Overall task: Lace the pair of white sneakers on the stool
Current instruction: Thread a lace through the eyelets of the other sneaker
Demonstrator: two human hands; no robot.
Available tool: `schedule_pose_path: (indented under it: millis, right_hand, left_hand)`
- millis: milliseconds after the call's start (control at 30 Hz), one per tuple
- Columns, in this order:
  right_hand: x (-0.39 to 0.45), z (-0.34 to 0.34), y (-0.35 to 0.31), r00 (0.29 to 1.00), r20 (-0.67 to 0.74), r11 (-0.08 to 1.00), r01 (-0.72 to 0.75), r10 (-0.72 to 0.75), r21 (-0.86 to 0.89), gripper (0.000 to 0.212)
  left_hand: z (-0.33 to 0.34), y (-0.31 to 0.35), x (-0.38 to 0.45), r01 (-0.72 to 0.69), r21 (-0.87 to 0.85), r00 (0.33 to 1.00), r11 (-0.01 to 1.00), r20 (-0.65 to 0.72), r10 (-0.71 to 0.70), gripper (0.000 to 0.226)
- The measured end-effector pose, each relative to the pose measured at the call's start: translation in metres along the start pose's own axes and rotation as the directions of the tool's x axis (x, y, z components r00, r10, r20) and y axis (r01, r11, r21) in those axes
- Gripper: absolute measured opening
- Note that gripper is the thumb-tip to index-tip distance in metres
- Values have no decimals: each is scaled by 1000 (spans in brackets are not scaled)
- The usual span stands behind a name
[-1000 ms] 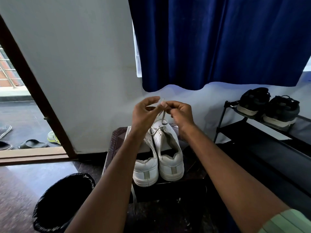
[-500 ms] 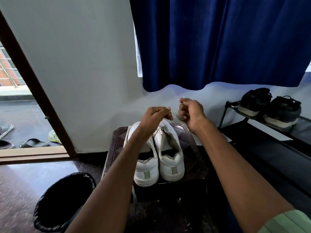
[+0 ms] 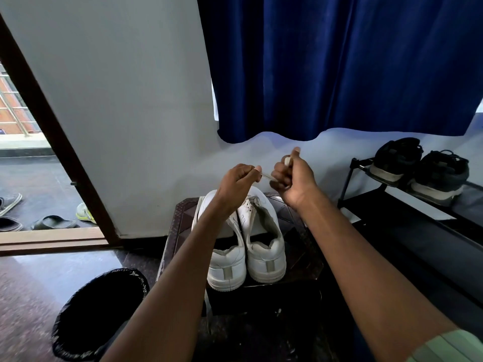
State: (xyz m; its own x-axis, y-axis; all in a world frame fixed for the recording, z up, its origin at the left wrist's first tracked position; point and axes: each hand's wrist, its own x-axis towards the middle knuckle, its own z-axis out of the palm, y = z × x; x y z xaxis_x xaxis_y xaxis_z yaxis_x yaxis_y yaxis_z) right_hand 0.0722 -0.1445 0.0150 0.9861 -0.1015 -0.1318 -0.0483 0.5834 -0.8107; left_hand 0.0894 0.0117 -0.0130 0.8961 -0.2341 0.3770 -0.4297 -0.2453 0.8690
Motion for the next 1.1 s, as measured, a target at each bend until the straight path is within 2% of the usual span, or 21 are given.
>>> schedule_pose_path:
  millis: [33, 67, 100, 133, 167, 200, 233, 300, 333, 400, 467, 500, 533, 567, 633, 700, 733, 800, 867, 967, 1100]
  right_hand:
    - [-4, 2, -1, 998, -16, 963, 52, -58, -265, 51]
    - [-6, 3, -3, 989, 2, 823, 124, -147, -554, 53]
    - [-9, 5, -5, 973, 59, 612, 188, -225, -768, 58]
    - [-11, 8, -6, 961, 130, 438, 229, -244, -870, 61]
    - [-13, 9, -5, 960, 175, 383, 250, -221, -889, 62]
    - [-15, 9, -6, 966, 177, 463, 247, -189, -851, 59]
    - [-15, 10, -6, 974, 152, 630, 224, -167, -744, 53]
    - [-10, 6, -4, 986, 63, 930, 166, -154, -327, 44]
    - [-7, 6, -3, 991, 34, 984, 135, -132, -118, 44]
    - [-2, 3, -2, 993, 26, 982, 114, -119, 151, 49]
    - [-2, 1, -2, 996, 49, 985, 59, -68, 162, 41]
    - [-5, 0, -3, 998, 27, 998, 51, -52, 29, 42]
    - [-7, 0, -6, 998, -3, 979, 68, -70, -193, 44]
    - [-8, -1, -8, 990, -12, 879, 120, -142, -462, 44]
    - [-9, -1, -8, 960, 75, 460, 197, -269, -866, 37]
    - [-10, 2, -1, 975, 114, 74, 129, -189, -989, 48]
    - [-12, 4, 3, 989, 83, -43, 79, -121, -996, 55]
    - [-13, 5, 9, 998, 36, -155, 28, -54, -988, 65]
    - [-13, 5, 7, 999, 38, -89, 34, -36, -995, 70]
    - [-11, 1, 4, 997, 81, 189, 81, -9, -979, 67]
    - [-17, 9, 0, 984, 150, 488, 179, -99, -854, 60]
  left_hand:
    - [0, -1, 0, -7, 21, 1000, 1000, 0, 7, 35]
    - [1, -2, 1, -8, 34, 1000, 999, -2, 8, 34]
    - [1, -2, 2, -3, 38, 1000, 999, -5, 3, 33]
    - [0, -1, 2, 4, 37, 1000, 999, -11, -4, 33]
    - [-1, 1, 2, 18, 31, 1000, 999, -25, -17, 36]
    - [-3, 1, 2, 18, 10, 999, 1000, -36, -17, 43]
    - [-4, 2, 3, 4, -23, 999, 1000, -39, -5, 51]
    - [-7, 2, 3, -36, -57, 999, 998, -19, 35, 50]
    - [-6, 1, 3, -58, -26, 998, 998, 6, 58, 42]
    - [-3, -7, 3, -112, 98, 993, 989, 60, 106, 27]
    - [-2, -17, 2, -144, 270, 987, 952, 103, 120, 19]
    - [-2, -21, 2, -144, 359, 986, 922, 131, 103, 20]
    - [-3, -22, 1, -135, 439, 984, 888, 166, 68, 21]
    - [-4, -21, 0, -120, 501, 980, 857, 196, 23, 21]
    - [-5, -18, -2, -108, 555, 974, 825, 224, -23, 20]
    - [-4, -16, -3, -121, 575, 971, 809, 239, -25, 22]
    - [-4, -18, -3, -129, 585, 969, 801, 247, -24, 22]
    - [-4, -21, -3, -117, 602, 966, 790, 254, -51, 20]
    - [-9, -26, -3, -84, 579, 969, 811, 236, -68, 28]
    - [-17, -22, -3, -7, 545, 970, 838, 208, -128, 75]
    - [-7, -13, -11, 9, 721, 932, 693, 244, -266, 96]
